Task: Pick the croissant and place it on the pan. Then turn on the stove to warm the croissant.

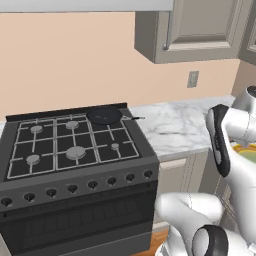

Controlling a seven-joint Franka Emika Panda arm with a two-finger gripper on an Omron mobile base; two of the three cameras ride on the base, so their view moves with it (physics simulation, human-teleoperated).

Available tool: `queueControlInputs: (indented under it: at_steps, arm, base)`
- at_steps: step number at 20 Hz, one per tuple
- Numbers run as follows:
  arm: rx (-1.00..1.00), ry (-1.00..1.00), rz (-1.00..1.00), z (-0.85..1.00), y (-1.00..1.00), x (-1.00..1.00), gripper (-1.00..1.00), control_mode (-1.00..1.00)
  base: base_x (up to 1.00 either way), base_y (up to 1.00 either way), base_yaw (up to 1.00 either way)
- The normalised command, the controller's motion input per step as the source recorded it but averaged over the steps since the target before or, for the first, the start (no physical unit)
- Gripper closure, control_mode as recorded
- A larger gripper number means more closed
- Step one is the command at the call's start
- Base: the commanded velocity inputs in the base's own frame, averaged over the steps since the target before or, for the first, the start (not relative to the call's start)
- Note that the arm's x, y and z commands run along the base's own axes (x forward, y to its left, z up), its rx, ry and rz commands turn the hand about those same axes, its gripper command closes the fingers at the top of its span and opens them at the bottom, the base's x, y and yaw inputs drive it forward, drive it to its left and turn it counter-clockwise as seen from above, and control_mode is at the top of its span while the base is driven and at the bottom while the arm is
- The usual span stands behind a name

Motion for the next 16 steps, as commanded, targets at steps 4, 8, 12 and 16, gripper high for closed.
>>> queueControlInputs:
  at_steps: [4, 8, 12, 16]
  arm:
    - [0.0, 0.0, 0.41, -0.01, 0.47, 0.0, 1.0, -1.0]
    - [0.0, 0.0, 0.37, -0.01, 0.67, 0.0, 1.0, -1.0]
    - [-0.03, -0.01, 0.22, 0.0, 0.83, -0.18, 1.0, -1.0]
    - [-0.05, -0.02, 0.08, 0.0, 0.58, -0.17, 1.0, -1.0]
  base:
    - [0.0, 0.0, 0.0]
    - [0.0, 0.0, 0.0]
    - [0.0, 0.0, 0.0]
    - [0.0, 0.0, 0.0]
